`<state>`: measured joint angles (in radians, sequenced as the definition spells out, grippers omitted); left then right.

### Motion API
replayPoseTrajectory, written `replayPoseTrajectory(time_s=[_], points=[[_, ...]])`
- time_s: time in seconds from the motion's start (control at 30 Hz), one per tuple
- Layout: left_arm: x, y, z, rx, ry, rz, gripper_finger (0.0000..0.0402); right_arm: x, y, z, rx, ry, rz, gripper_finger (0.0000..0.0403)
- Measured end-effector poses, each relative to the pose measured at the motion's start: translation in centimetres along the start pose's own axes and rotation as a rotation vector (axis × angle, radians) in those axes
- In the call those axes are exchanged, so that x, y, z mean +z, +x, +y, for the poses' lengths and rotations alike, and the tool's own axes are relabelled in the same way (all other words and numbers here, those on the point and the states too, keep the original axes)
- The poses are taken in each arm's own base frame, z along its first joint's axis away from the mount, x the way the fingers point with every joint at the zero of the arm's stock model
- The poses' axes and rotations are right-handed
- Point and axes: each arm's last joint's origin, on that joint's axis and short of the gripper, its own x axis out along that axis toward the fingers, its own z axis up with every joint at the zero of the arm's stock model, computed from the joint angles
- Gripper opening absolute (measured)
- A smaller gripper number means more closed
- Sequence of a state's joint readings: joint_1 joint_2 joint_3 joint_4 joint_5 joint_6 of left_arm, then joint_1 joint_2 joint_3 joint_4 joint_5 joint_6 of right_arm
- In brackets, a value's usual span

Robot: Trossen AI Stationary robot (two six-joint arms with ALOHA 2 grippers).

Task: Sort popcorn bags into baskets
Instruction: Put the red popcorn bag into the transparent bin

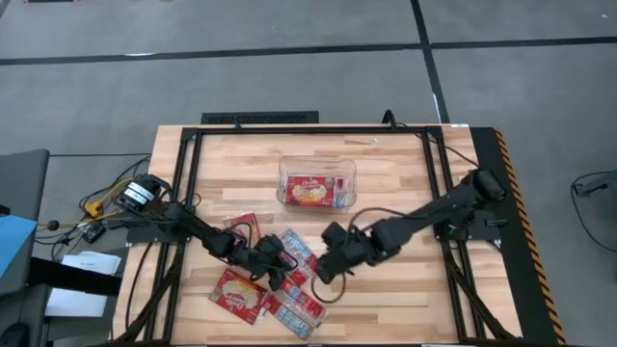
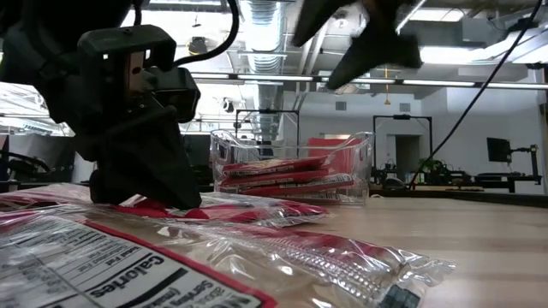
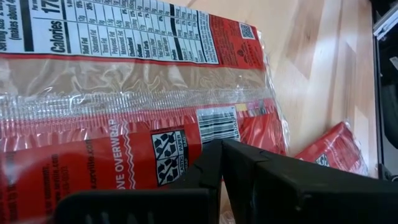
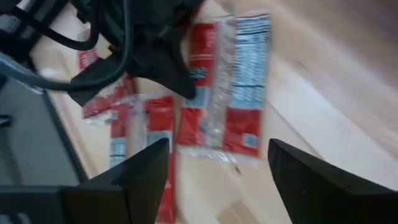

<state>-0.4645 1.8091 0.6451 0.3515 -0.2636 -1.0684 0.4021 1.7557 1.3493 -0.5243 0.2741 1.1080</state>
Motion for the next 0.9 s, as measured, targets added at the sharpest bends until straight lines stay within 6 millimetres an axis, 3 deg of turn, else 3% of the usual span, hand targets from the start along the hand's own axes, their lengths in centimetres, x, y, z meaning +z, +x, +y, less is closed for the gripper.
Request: replayPoseTrajectory(time_s=[0.17,0.43,0.57,0.9], points=[[0.2,0.1,0.2,0.001,-0.005,0.004,0.0,0.8,2.7,-2.7,0.056,0.01,0.003,0.03],[0.3,0.1,0.2,0.002,-0.005,0.005,0.0,0.9,4.3,-5.2,0.032,-0.071,0.001,0.0296],[0.4,0.1,0.2,0.002,-0.005,0.004,0.0,1.4,4.6,-5.6,0.026,-0.107,-0.011,0.0296],[1.0,0.3,0.5,-0.007,-0.001,0.016,0.0,0.8,9.3,-6.1,0.064,-0.104,0.037,0.0296]])
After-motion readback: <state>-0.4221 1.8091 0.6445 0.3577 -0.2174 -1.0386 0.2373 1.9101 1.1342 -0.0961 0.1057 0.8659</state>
